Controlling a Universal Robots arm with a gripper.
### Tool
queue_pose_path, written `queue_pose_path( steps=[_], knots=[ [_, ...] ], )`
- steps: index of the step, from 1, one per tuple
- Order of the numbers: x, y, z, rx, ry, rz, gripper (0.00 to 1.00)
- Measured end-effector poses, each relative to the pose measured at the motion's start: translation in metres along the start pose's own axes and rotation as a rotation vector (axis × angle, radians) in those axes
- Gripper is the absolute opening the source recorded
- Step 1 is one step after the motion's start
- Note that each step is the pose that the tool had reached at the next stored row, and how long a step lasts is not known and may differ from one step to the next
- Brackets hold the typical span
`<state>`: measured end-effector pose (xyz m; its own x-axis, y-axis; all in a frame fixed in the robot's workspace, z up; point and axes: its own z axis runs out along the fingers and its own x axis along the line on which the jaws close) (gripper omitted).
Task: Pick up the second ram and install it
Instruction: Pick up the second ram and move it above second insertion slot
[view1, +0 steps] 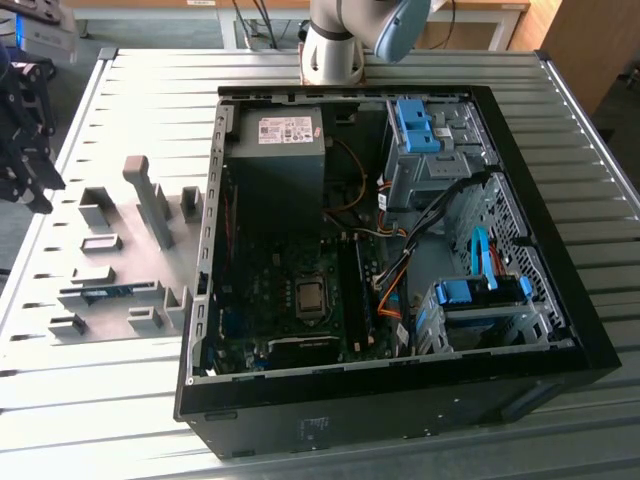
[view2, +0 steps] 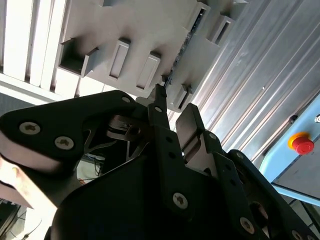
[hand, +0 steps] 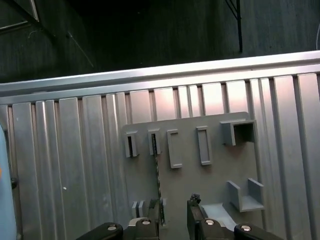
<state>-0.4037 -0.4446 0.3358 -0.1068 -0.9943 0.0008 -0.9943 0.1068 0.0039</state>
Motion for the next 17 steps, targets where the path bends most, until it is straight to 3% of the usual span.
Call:
queue_pose_path(
  steps=[3, 17],
  knots=[
    [0.0019, -0.0002, 0.0046, -0.0006, -0.0004, -0.027, 0.36],
    [0.0067, -0.0006, 0.0301, -0.0004, -0.0012, -0.028, 0.36]
  ],
)
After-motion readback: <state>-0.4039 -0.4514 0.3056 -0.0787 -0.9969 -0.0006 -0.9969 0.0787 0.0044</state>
